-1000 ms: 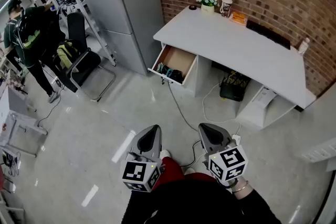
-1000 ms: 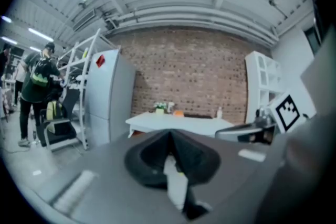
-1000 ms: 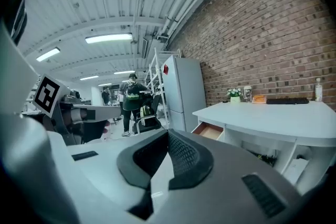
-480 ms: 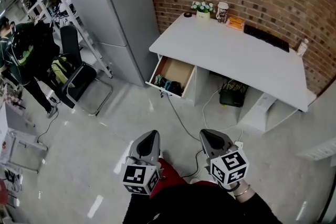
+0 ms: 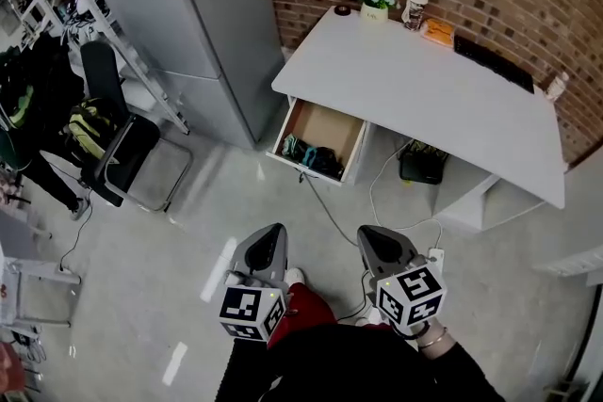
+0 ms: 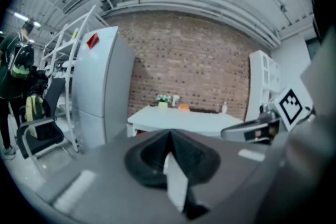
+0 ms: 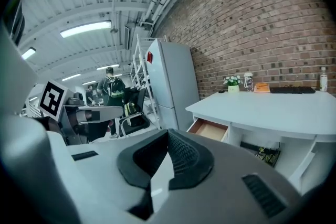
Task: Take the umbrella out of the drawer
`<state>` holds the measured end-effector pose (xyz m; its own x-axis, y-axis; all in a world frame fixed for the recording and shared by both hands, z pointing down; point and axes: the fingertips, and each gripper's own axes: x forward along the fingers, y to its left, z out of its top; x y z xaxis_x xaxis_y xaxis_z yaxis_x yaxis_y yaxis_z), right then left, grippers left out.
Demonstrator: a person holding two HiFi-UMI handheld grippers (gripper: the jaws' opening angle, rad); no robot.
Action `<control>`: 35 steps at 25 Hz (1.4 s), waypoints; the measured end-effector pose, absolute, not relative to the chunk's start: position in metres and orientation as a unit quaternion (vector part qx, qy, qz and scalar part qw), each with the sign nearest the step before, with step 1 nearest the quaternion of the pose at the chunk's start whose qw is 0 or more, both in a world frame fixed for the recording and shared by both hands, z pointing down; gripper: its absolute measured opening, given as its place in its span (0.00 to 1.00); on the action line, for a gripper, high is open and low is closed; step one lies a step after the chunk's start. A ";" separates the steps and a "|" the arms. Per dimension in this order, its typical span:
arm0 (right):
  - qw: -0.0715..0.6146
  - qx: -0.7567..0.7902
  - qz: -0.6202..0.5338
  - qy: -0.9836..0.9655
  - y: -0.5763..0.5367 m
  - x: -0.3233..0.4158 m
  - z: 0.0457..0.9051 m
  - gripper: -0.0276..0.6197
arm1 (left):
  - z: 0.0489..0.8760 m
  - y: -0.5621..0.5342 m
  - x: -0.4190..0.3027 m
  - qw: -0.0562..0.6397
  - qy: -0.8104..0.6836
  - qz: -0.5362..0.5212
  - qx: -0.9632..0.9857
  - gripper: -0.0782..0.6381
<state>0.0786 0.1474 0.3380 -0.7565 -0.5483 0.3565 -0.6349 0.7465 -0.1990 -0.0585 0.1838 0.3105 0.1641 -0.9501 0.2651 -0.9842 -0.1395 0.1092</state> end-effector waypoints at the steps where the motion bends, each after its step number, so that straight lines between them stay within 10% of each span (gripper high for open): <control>1: 0.139 0.323 0.157 -0.923 0.141 0.066 0.337 0.04 | 0.312 0.176 -0.070 0.132 -0.639 0.067 0.755 0.12; 18: 0.178 0.380 0.199 -0.886 0.091 -0.050 0.367 0.04 | 0.348 0.084 -0.195 0.160 -0.567 0.096 0.802 0.12; 35: 0.175 0.435 0.256 -0.845 0.037 -0.039 0.402 0.04 | 0.407 -0.009 -0.171 0.167 -0.451 0.221 0.848 0.27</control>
